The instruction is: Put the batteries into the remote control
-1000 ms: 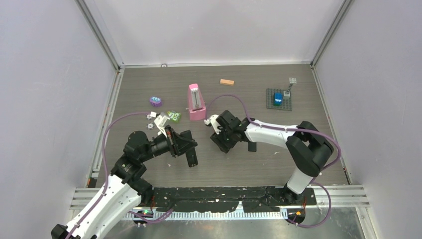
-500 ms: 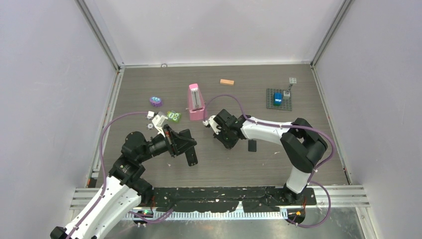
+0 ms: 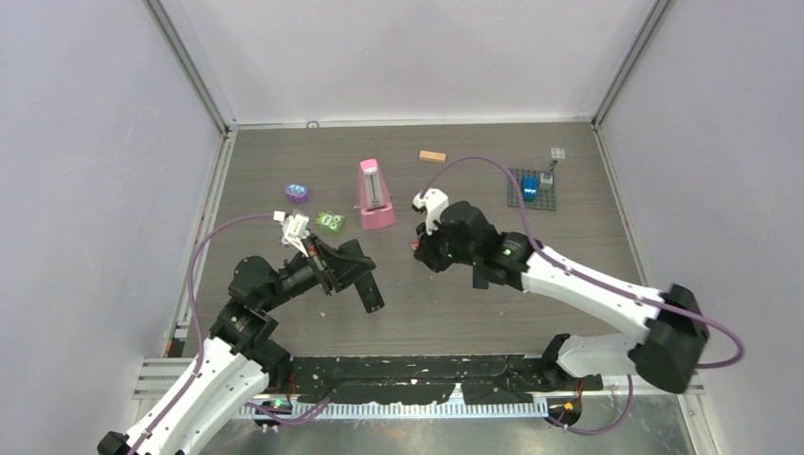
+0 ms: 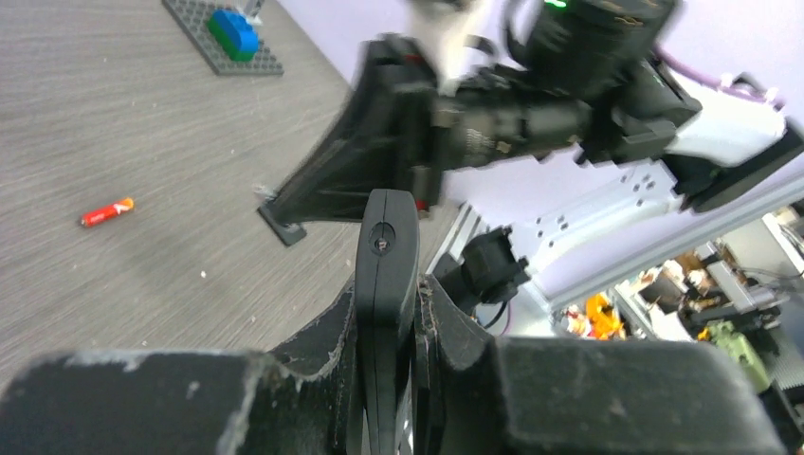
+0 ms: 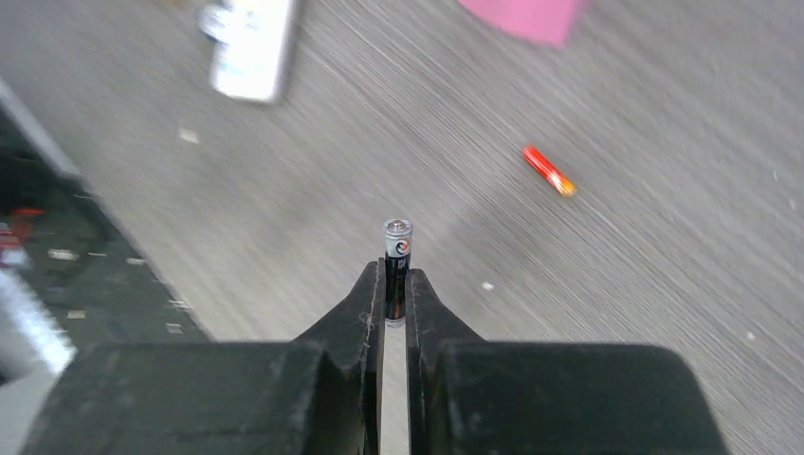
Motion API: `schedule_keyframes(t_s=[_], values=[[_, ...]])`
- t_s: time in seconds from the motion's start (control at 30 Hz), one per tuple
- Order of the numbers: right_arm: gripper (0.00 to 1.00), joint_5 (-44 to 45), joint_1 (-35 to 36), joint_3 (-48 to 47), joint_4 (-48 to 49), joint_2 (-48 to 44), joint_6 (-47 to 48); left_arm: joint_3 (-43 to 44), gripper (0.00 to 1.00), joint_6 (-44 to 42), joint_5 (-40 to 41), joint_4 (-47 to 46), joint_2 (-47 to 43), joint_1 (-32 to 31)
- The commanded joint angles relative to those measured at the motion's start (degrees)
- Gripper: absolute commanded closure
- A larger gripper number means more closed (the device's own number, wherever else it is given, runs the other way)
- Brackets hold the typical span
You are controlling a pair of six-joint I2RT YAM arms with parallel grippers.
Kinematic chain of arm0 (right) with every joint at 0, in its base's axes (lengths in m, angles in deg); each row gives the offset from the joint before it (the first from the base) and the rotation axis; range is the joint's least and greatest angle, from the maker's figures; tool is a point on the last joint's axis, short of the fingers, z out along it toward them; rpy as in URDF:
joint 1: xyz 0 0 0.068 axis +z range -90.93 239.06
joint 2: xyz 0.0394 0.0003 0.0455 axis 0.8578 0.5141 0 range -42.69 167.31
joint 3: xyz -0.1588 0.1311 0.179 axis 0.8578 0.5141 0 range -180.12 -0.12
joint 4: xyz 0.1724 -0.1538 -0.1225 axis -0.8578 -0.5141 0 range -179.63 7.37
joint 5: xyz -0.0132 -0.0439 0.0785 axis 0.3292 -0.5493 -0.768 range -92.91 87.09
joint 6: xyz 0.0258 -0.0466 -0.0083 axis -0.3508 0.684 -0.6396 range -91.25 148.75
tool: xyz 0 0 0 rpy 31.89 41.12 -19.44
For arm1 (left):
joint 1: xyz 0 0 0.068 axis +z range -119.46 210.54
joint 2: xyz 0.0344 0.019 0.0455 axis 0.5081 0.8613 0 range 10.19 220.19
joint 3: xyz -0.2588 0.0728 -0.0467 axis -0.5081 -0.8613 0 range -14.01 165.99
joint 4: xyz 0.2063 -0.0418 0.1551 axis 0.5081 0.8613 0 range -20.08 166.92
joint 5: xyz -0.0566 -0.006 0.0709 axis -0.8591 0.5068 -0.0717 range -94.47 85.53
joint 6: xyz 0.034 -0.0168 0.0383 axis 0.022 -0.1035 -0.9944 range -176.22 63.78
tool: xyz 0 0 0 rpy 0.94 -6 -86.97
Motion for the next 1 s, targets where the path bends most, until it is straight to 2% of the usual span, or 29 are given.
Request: schedule_keyframes(t_s=[0.0, 0.17, 0.27, 0.47, 0.67, 0.97], values=[[0.94, 8.47, 7.06, -1.75, 5.81, -8.99, -8.66, 0.71, 1.00, 7.67, 5.05, -9.60, 0.33, -0.11], [0.95, 12.95, 13.54, -1.98, 9.37, -17.38, -14.06, 2.69, 1.00, 11.18, 7.93, -8.76, 0.84, -0.11], [0.94, 13.81, 16.65, -3.32, 10.43, -18.59, -15.30, 2.79, 1.00, 15.02, 7.63, -10.78, 1.92, -0.11], [0.94, 17.83, 24.31, -6.96, 11.38, -15.27, -14.93, 0.80, 1.00, 22.95, 6.64, -18.08, 3.76, -0.11], [0.94, 23.24, 29.65, -10.05, 11.23, -10.58, -13.20, -0.91, 1.00, 26.48, 6.18, -22.00, 4.13, -0.10], [0.94, 28.28, 31.21, -11.81, 9.43, -8.22, -8.70, -0.74, 1.00, 27.83, 3.04, -24.22, 5.08, -0.06]])
